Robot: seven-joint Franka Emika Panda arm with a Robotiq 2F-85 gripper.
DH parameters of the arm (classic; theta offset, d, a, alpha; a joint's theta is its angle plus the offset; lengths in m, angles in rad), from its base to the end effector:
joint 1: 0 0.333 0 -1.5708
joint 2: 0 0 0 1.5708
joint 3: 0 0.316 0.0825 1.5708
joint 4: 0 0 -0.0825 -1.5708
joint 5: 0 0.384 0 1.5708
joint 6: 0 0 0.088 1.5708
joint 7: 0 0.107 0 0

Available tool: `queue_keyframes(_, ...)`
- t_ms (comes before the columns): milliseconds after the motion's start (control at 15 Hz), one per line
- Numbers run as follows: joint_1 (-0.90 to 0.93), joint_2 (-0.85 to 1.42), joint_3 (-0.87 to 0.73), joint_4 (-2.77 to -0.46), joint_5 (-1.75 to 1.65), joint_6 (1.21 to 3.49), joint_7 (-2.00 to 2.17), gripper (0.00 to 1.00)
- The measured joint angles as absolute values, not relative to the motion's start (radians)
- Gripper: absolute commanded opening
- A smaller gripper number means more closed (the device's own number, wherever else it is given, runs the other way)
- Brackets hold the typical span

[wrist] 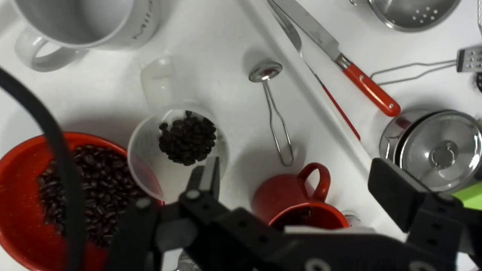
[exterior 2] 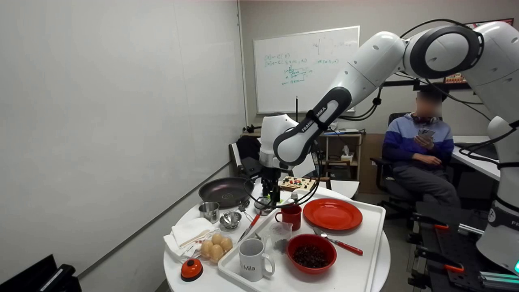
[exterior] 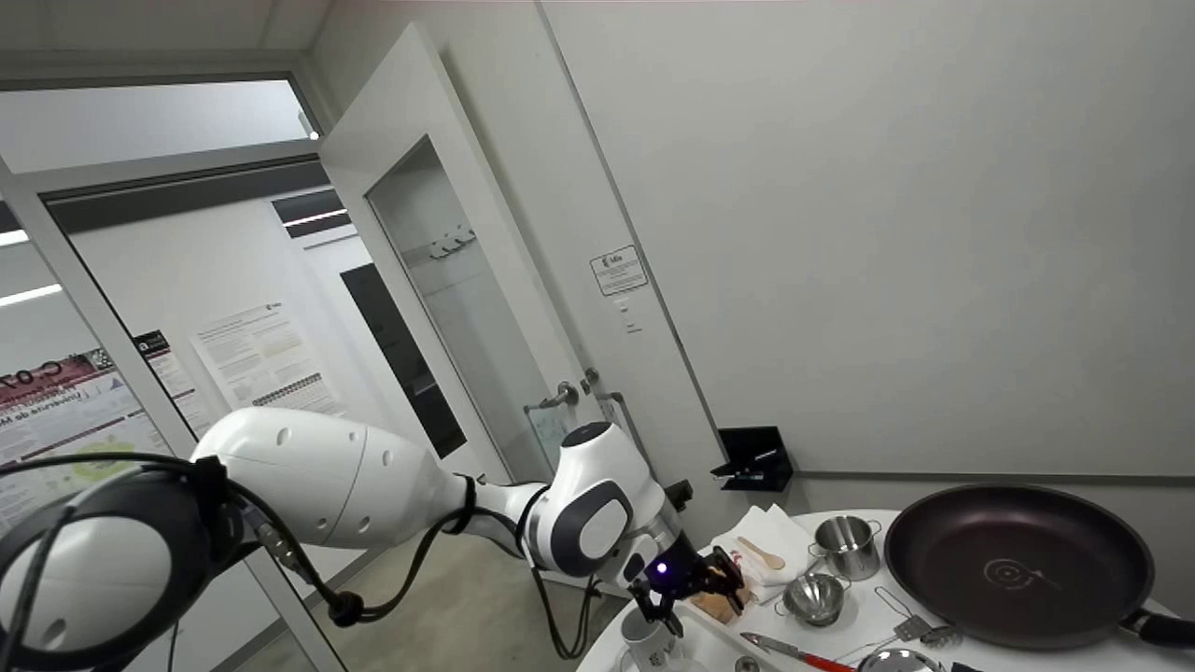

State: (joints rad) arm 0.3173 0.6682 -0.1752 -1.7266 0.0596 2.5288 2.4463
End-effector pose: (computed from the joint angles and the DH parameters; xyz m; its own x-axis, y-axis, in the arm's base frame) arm 0.6757 0.1089 0.2157 -0.6653 -0.7435 -0.0679 -0.7308 0.6671 -0.1442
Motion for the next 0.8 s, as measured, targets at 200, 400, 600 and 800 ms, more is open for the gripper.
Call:
queue_keyframes(200,0.328,0.679,-0.224,-1.727,0.018,2.526,2.601,1.0)
queue_keyframes(400,0.44,0.707,-0.413,-1.727,0.158,2.506,2.602,1.0)
queue_keyframes(600,0.535,0.742,-0.554,-1.727,0.262,2.465,2.602,1.0)
queue_keyframes(800,0.536,0.754,-0.544,-1.729,0.274,2.449,2.602,1.0)
